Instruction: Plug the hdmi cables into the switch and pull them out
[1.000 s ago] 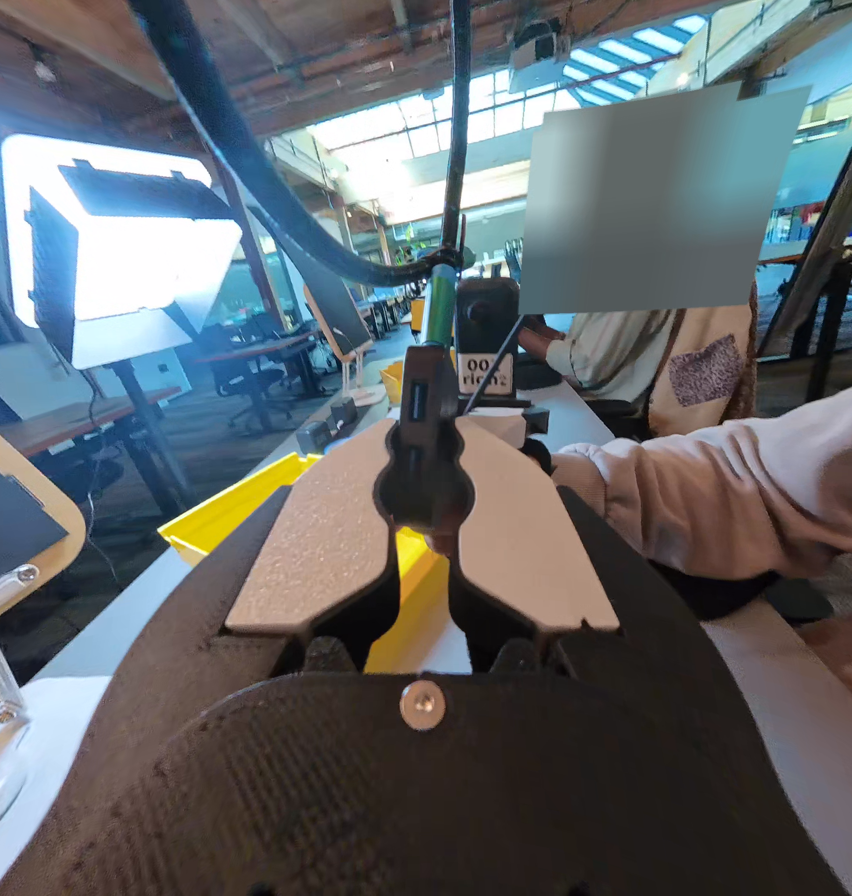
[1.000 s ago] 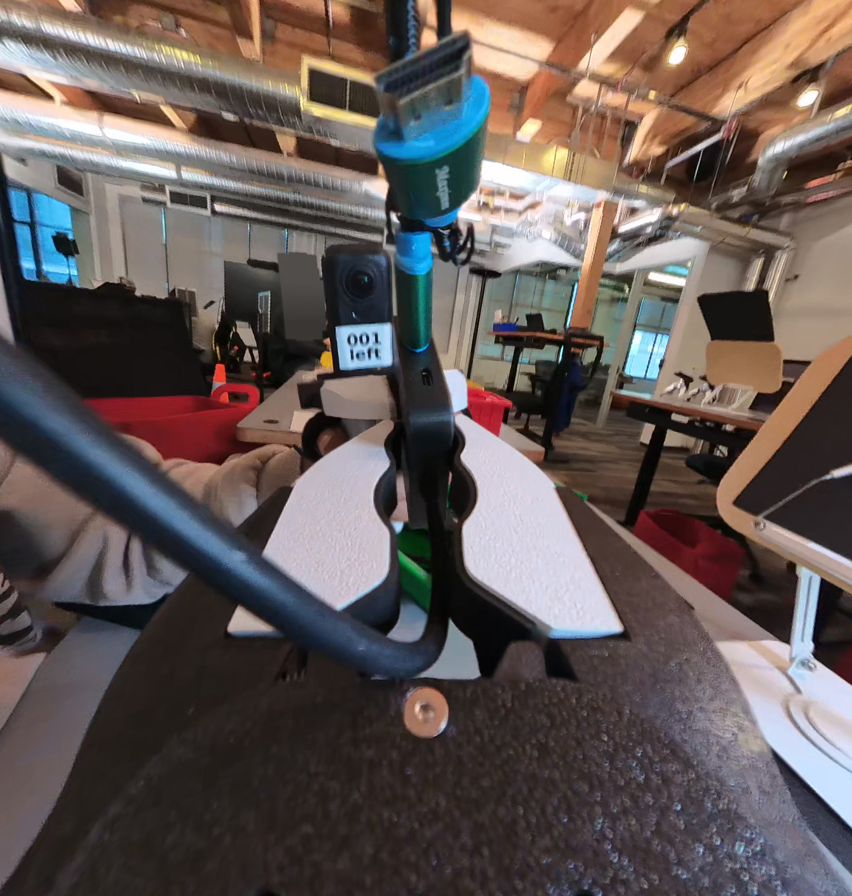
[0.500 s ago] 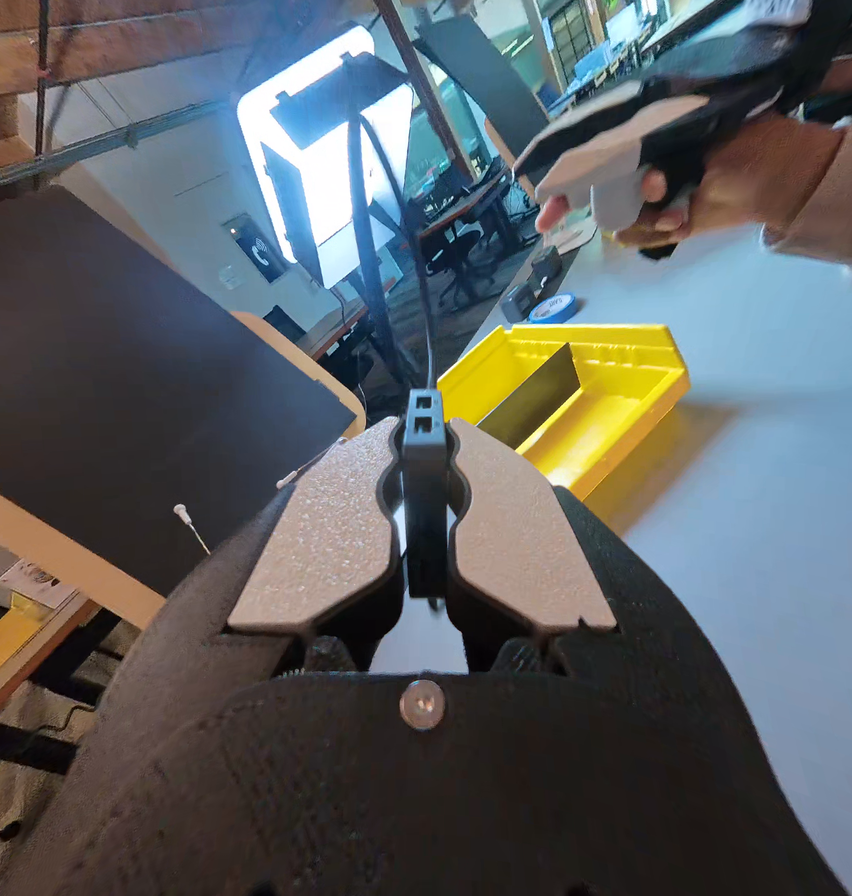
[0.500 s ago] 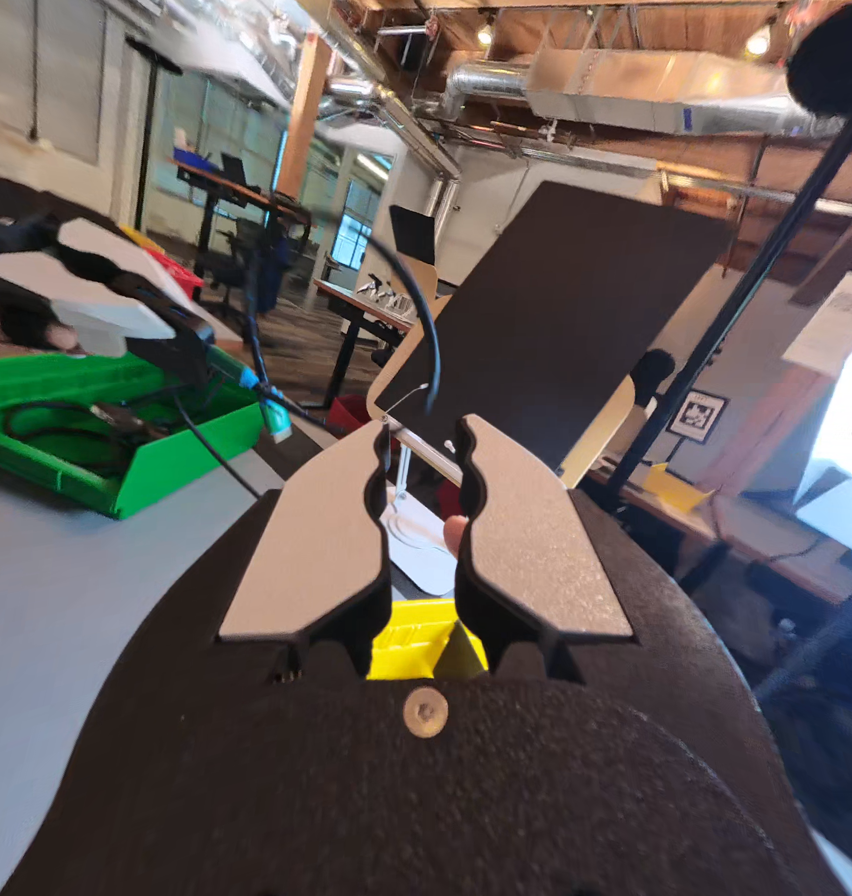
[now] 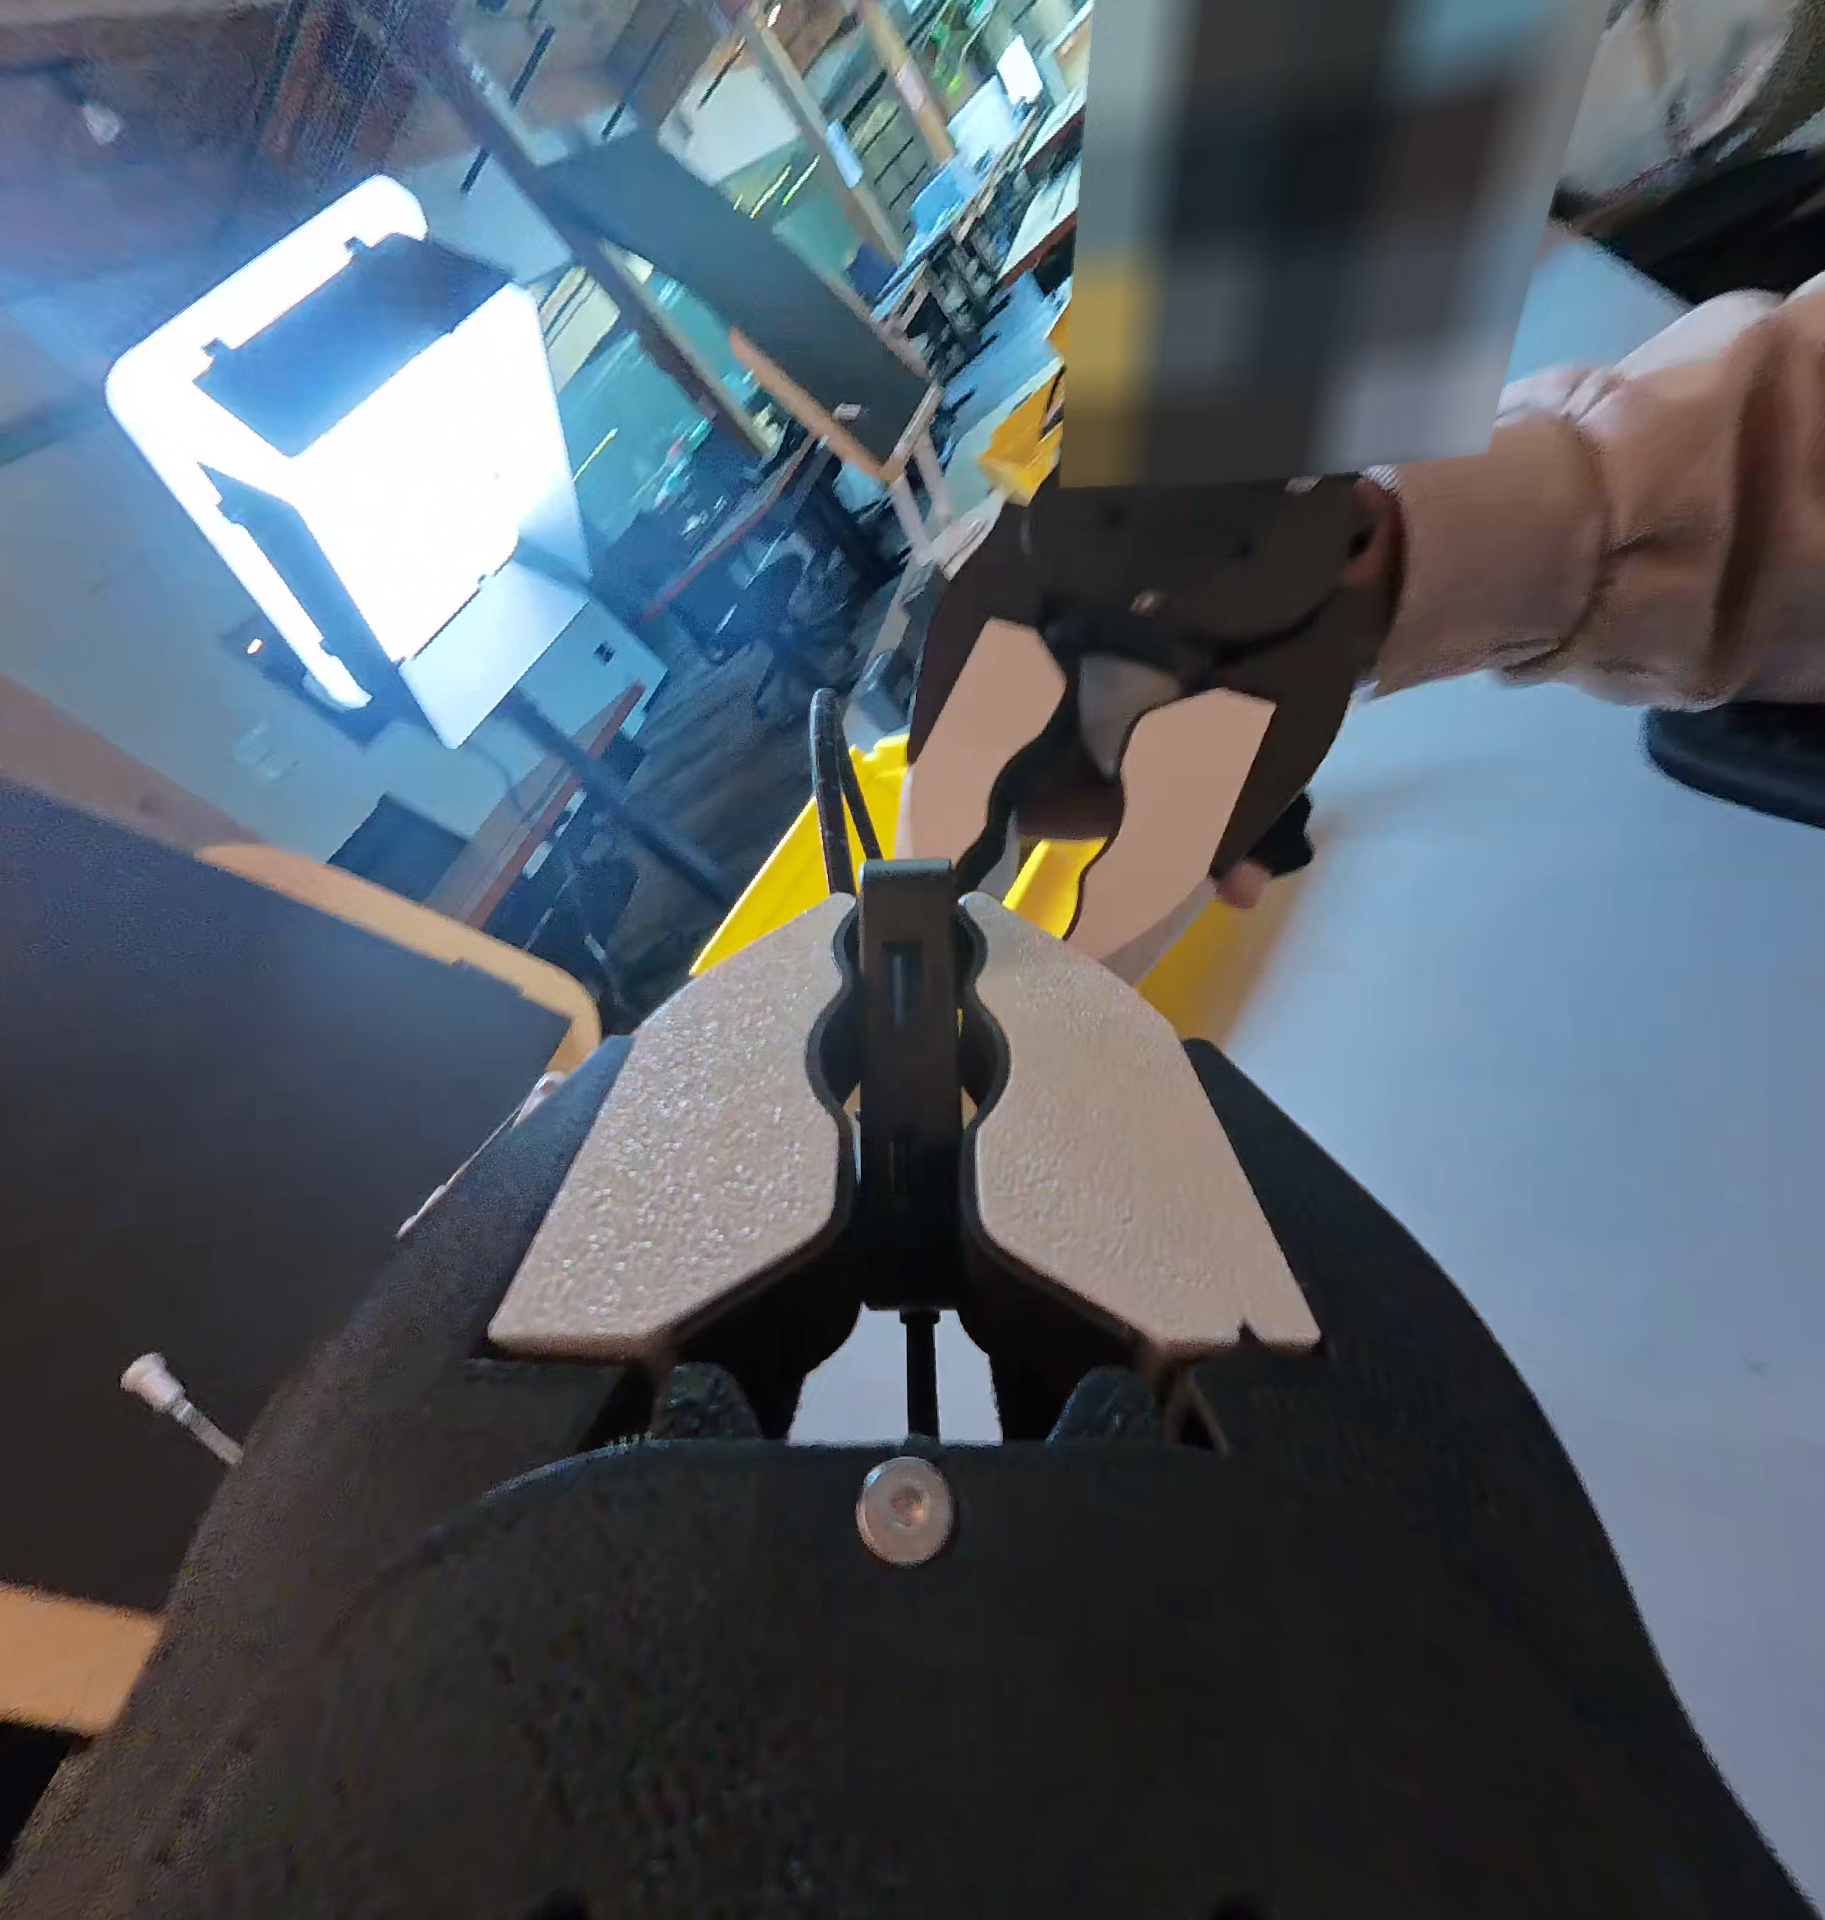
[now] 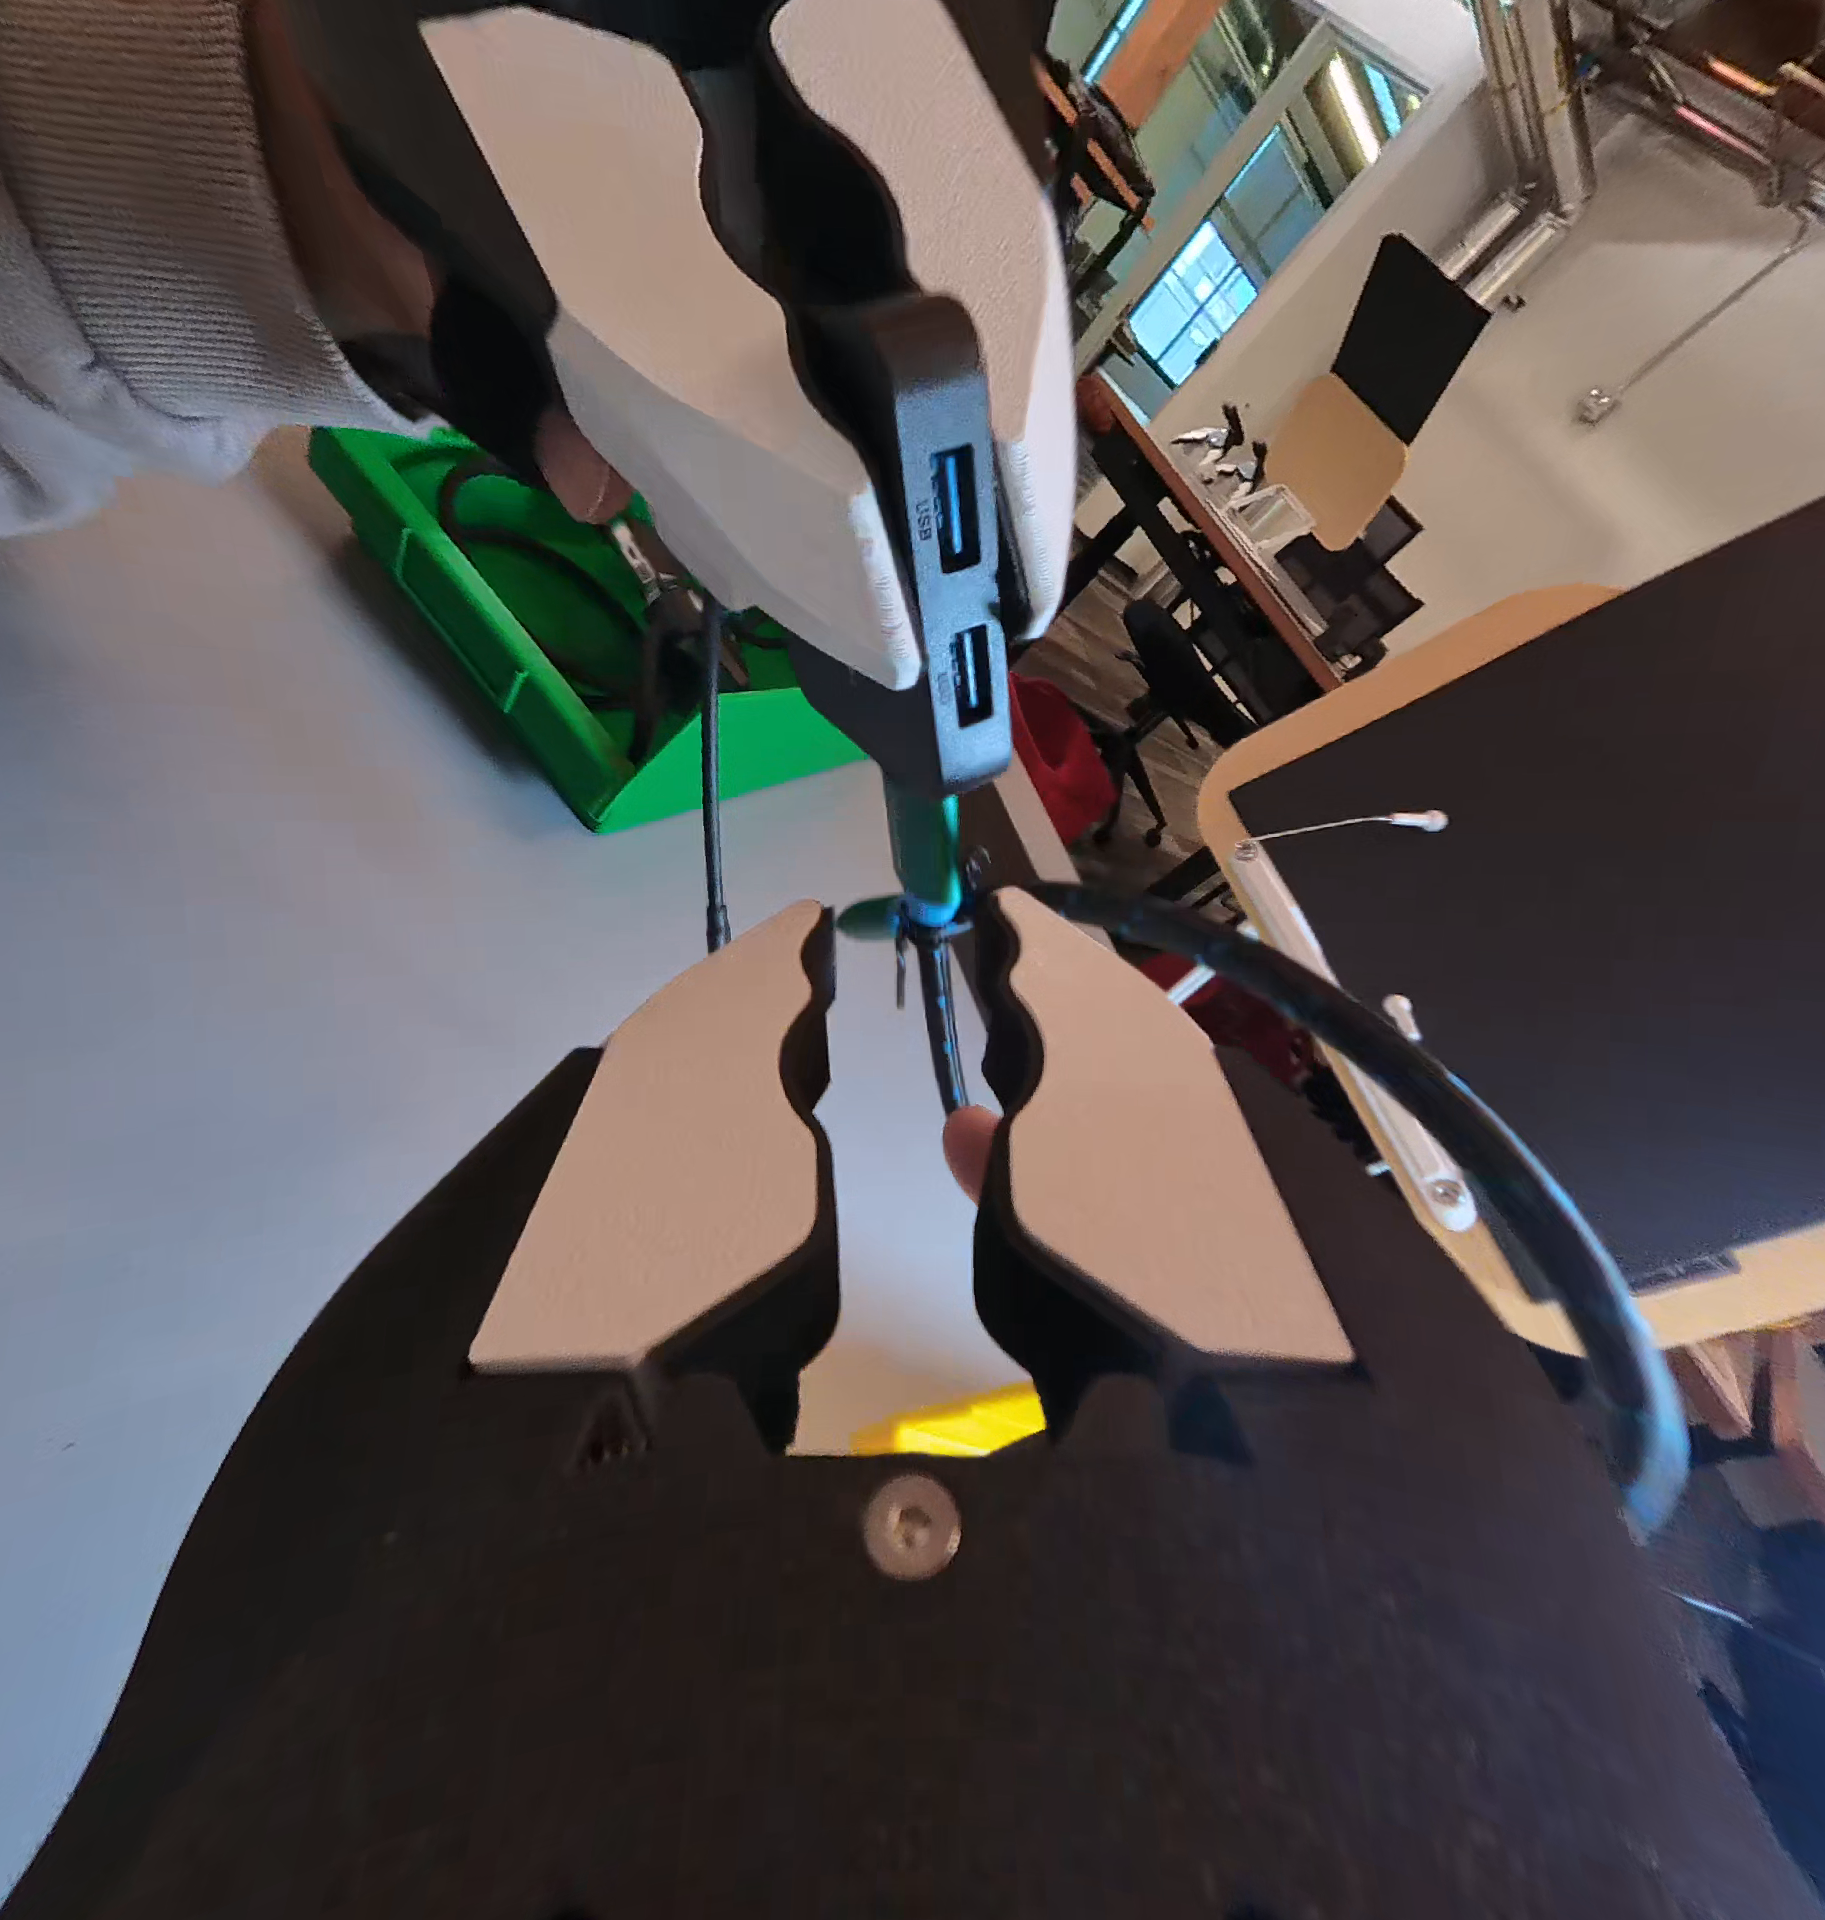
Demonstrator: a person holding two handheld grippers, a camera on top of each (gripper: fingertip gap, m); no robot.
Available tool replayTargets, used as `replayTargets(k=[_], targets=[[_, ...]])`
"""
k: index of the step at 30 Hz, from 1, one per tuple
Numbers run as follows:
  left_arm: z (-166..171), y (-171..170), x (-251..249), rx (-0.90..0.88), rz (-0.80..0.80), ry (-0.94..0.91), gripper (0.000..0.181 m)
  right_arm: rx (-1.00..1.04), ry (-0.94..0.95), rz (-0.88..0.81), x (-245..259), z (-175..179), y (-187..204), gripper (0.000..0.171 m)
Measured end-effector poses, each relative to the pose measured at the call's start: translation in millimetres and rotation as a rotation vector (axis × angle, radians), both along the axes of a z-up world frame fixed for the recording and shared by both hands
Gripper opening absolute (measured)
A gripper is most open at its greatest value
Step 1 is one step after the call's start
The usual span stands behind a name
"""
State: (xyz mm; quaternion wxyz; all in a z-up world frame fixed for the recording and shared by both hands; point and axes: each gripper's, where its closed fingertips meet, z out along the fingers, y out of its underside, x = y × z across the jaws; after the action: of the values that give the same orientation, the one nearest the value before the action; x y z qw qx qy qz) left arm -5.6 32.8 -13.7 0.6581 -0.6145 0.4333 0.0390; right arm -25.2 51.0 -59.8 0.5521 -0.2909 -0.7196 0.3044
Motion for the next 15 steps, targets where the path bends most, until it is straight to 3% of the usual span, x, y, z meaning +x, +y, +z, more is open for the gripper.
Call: replayTargets(k=[1,5,10,15], targets=[[0,-3,7,0.003,-0.042,-0.008,0.014,0.012,-0.013,0.008,-1,-4,-3,0.026],[-4,-9,21,0.003,-0.133,-0.019,0.014,0.049,0.046,0.042,0,3,-12,0.013],[2,-16,24,0.012,-0.208,-0.087,0.014,0.066,0.038,0.061,4,5,-18,0.013],[-15,-10,11,-0.048,-0.125,0.025,0.017,0.130,-0.016,0.024,7,-1,-8,0.013]])
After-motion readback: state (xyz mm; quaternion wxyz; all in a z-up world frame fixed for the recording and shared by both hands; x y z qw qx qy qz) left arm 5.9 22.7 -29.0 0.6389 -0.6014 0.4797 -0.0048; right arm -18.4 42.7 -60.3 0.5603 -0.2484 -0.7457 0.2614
